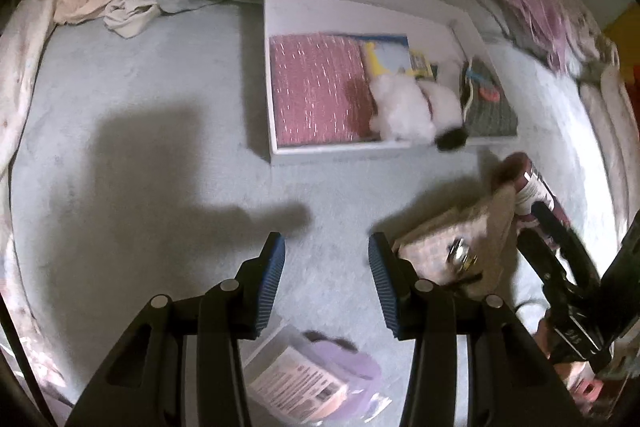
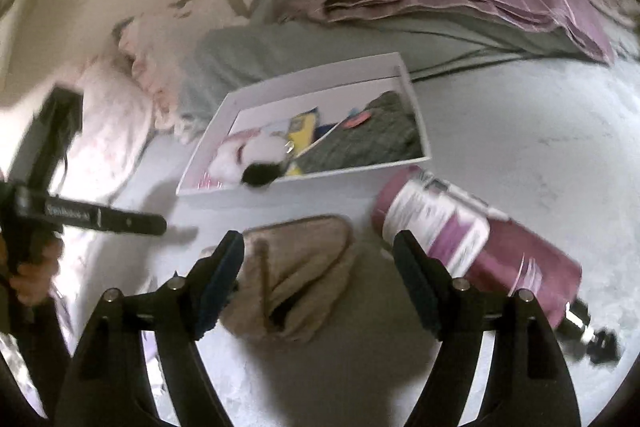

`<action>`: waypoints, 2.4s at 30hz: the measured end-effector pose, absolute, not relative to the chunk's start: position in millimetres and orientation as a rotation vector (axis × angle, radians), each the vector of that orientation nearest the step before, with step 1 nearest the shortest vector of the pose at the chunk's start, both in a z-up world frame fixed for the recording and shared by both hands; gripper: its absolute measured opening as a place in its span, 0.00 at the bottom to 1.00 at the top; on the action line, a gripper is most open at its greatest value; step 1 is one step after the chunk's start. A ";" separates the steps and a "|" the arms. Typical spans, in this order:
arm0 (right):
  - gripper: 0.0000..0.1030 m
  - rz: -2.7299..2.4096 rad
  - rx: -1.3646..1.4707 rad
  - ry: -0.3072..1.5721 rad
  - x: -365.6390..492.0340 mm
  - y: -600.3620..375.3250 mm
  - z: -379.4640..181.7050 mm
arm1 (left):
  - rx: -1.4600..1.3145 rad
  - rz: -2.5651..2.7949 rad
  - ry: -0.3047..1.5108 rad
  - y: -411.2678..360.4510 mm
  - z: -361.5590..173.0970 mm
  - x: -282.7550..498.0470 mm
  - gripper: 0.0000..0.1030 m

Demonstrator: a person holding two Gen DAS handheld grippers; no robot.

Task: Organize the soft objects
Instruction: 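Move the right gripper over the clear plastic packet on the bed, then grasp the clear plastic packet with the right gripper, then carry the clear packet over the white box with the right gripper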

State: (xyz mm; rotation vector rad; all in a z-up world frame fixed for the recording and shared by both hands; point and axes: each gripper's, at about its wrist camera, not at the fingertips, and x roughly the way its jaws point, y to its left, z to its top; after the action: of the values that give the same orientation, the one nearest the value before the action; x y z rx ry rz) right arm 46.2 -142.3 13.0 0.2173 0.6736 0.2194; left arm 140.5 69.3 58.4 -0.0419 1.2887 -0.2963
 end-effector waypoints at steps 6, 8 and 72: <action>0.75 0.256 -0.025 0.618 24.0 -93.4 16.1 | 0.056 -0.288 1.283 79.5 58.3 127.6 0.42; 0.76 0.299 -0.079 0.607 15.3 -78.2 18.3 | 0.053 -0.278 1.271 87.5 62.1 124.1 0.42; 0.07 0.602 0.389 0.783 51.2 -62.8 -0.1 | -0.157 -0.368 1.140 108.1 63.9 142.7 0.56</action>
State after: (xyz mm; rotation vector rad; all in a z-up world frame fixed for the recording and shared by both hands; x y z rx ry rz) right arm 51.2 -62.8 -0.1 0.3889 0.7831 0.6025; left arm 142.7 108.1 63.9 -0.1572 1.1395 -0.3682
